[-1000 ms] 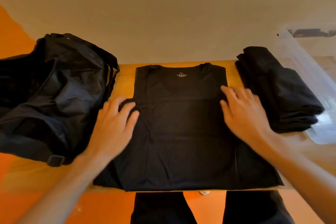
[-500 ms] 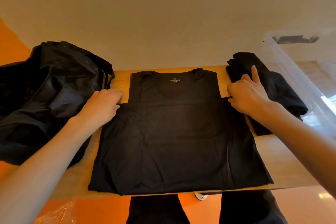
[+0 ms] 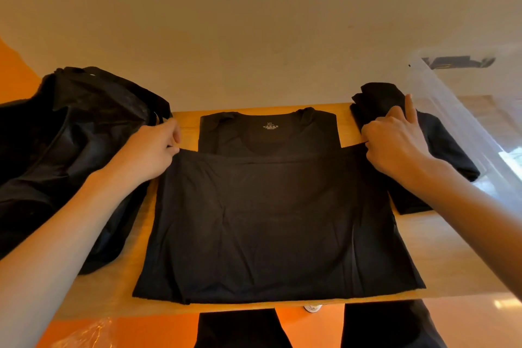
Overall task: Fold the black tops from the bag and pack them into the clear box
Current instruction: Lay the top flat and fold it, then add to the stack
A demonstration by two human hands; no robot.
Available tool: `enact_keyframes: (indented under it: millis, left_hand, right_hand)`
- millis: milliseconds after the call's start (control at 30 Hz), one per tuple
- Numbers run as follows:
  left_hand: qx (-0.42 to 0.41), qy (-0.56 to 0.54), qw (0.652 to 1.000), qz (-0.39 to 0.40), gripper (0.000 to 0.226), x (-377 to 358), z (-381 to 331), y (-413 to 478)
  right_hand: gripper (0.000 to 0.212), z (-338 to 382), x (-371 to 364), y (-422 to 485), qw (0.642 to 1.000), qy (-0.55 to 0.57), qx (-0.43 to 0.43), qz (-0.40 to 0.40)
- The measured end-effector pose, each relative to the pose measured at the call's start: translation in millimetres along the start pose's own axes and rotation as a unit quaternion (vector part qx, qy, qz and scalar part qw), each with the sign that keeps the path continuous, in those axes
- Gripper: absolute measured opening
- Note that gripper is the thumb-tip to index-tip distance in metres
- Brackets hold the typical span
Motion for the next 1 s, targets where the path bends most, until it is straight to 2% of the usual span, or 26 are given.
enact_keyframes:
  millis: [267,533,633,700,733,800,867,933,1000]
  left_hand:
    - [-0.016,-0.057,0.992,-0.109,0.009,-0.2,4.4,6.9]
    - [-0.021,-0.031,0.990,-0.133,0.006,-12.8,-1.2,21.8]
    - [-0.026,-0.017,0.988,-0.151,0.024,-20.7,-10.3,3.0]
    - [-0.039,-0.033,0.990,-0.132,0.040,-32.6,-26.6,-27.4]
    - [-0.046,-0.030,0.994,-0.091,0.048,-41.0,-36.0,-44.4]
    - [-0.053,-0.016,0.998,0.001,0.059,-61.7,-44.3,-71.1]
    - [-0.036,-0.018,0.998,0.042,0.066,-73.2,-36.3,-88.0]
    - [0.013,-0.083,0.996,0.030,0.066,-68.5,-19.3,-108.4]
    - [0.054,-0.139,0.988,-0.027,0.061,-60.9,-2.0,-135.0]
  right_hand:
    - [0.013,-7.2,11.4,7.6,0.998,0.025,-0.042,-0.026]
    - [0.009,0.8,1.6,27.1,0.999,0.016,-0.035,-0.015]
    - [0.033,16.4,0.0,13.1,0.998,0.008,-0.009,-0.054]
    - [0.044,43.9,-0.6,-12.0,0.990,0.090,0.046,-0.093]
    - [0.053,62.2,-1.6,-25.9,0.985,0.139,0.076,-0.074]
    - [0.071,93.6,-12.0,-46.5,0.976,0.189,0.108,0.015]
    - [0.074,103.5,-31.8,-52.3,0.973,0.198,0.097,0.062]
    - [0.073,96.8,-43.7,-52.2,0.977,0.193,0.068,0.059]
    - [0.072,88.6,-45.9,-54.3,0.981,0.183,0.053,0.027]
Point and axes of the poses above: each hand's wrist, its own y-axis towards the middle knuckle, its own x-axis out of the back of the hand, z = x × y, the point moved 1 cm from there along y, towards the middle knuckle, and after that the axes turned 2 degrees about -y, right-handed, at the moved point
